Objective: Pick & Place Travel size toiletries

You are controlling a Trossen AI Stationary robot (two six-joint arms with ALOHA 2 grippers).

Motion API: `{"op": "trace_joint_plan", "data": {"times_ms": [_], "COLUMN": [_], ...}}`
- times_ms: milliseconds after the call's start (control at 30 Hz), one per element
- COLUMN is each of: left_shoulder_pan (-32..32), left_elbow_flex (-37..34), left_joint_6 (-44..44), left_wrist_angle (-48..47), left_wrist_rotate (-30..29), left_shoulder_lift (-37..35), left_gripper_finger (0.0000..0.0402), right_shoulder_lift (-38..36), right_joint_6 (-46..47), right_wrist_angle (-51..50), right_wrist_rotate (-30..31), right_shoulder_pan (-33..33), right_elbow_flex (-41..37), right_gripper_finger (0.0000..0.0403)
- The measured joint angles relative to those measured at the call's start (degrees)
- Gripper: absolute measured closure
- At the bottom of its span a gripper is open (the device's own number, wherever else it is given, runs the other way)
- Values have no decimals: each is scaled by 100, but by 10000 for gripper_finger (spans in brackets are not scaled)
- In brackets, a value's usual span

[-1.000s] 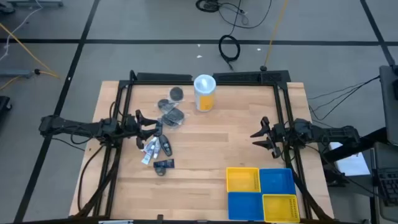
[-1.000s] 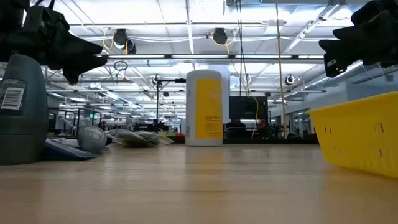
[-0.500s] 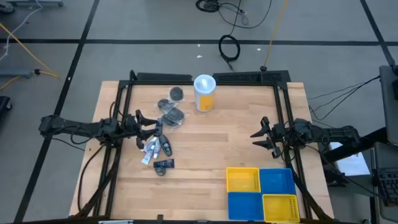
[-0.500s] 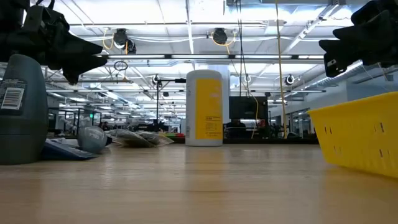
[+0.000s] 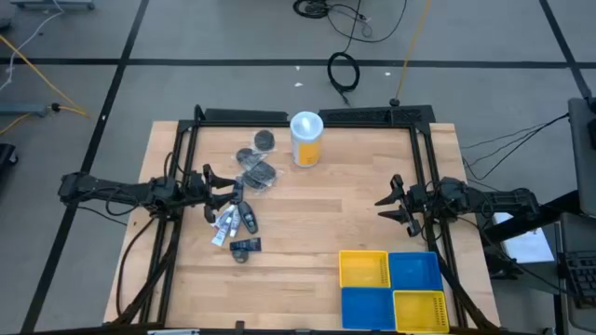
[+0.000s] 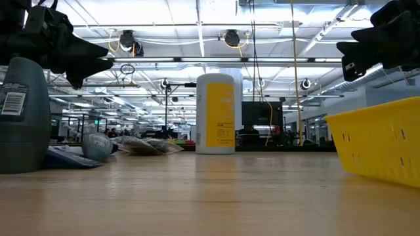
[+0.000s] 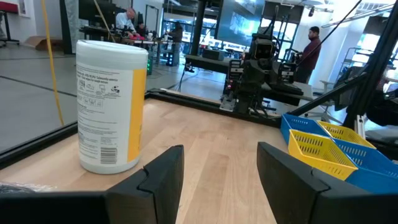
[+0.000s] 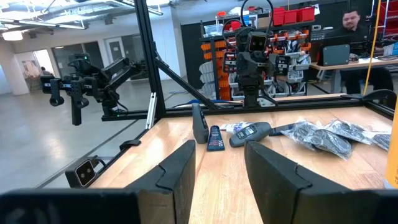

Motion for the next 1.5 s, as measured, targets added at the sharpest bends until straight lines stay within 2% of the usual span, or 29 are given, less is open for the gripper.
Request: {"op": "trace_joint_plan", "data": {"times_ms": [1333, 1500], "left_shoulder_pan": [2, 6], "left_elbow_flex": [1, 1], "left_joint_6": [2, -2], "left_wrist_angle": [1, 71], "left_wrist_rotate": [-6, -259], "left_shoulder_lift": [2, 0], "left_gripper_finger": [201, 201], "right_shoulder_lift": [0, 0], "right_joint_6": [-4, -15], "right_wrist_angle": [74, 136], "right_wrist_rotate": [1, 1], "right_shoulder_pan": [1, 1], "right_elbow_flex": [0, -1], "right_gripper_finger": [273, 273]}}
